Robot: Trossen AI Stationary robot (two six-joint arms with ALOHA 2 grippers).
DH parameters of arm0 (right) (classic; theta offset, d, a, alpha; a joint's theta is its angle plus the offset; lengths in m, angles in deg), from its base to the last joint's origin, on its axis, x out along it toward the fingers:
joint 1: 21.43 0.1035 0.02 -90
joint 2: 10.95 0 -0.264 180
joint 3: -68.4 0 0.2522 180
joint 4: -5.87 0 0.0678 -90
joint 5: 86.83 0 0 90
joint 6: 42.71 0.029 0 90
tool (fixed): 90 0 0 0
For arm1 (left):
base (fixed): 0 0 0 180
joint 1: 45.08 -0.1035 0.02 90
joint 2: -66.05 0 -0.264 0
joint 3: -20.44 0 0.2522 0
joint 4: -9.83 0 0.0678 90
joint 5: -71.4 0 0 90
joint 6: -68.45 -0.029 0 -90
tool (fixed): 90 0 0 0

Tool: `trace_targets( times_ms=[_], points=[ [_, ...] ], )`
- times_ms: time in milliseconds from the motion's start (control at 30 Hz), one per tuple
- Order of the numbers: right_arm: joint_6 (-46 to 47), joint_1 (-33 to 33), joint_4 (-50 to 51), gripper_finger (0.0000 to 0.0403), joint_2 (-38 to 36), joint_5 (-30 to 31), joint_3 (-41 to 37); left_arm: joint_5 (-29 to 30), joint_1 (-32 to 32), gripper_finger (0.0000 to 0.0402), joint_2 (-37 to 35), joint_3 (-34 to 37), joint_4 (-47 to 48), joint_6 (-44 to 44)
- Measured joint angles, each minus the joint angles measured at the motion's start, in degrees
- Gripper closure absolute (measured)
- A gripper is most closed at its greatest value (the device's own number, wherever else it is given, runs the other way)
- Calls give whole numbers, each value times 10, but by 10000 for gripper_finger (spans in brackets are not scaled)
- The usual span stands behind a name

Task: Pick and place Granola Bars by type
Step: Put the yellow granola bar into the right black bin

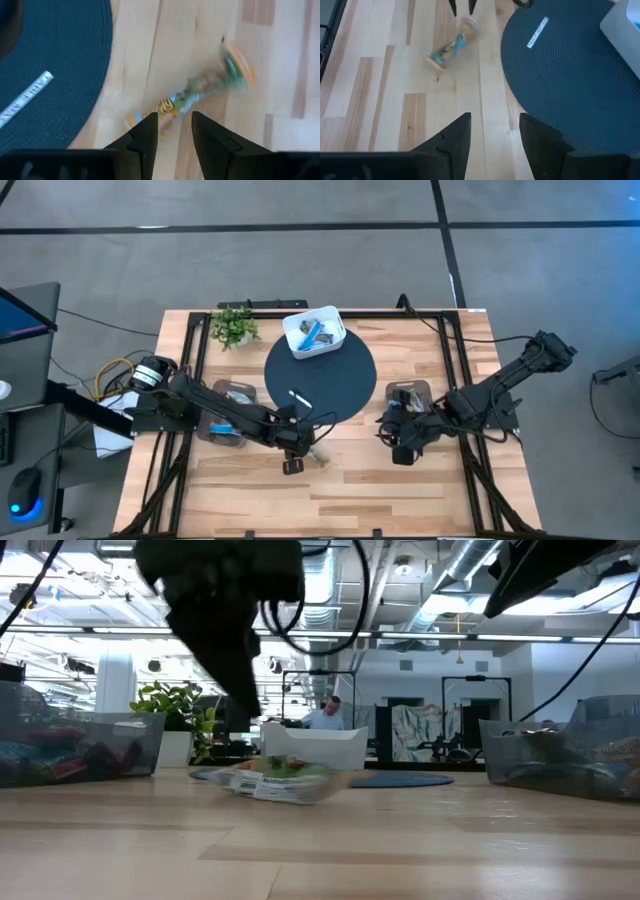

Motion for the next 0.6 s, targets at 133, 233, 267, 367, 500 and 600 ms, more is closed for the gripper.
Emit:
trace_targets(
  times_ms=[133, 233, 267, 367, 500, 600],
  points=[
    [-42, -14, -53, 243, 0, -16, 0, 3, -1, 290, -8, -48, 41, -10],
    [-77, -32, -121, 243, 14, -49, 0, 28, 8, 290, -29, -77, 74, -25],
    [-86, -37, -141, 243, 22, -60, 0, 41, 12, 290, -39, -80, 82, -30],
    [-107, -55, -217, 243, 62, -109, 0, 92, 29, 290, -78, -81, 101, -34],
    [-108, -70, -307, 243, 128, -172, 0, 169, 54, 290, -135, -82, 143, -34],
    [-88, -85, -379, 243, 169, -206, 0, 208, 71, 290, -173, -81, 174, -34]
  ],
)
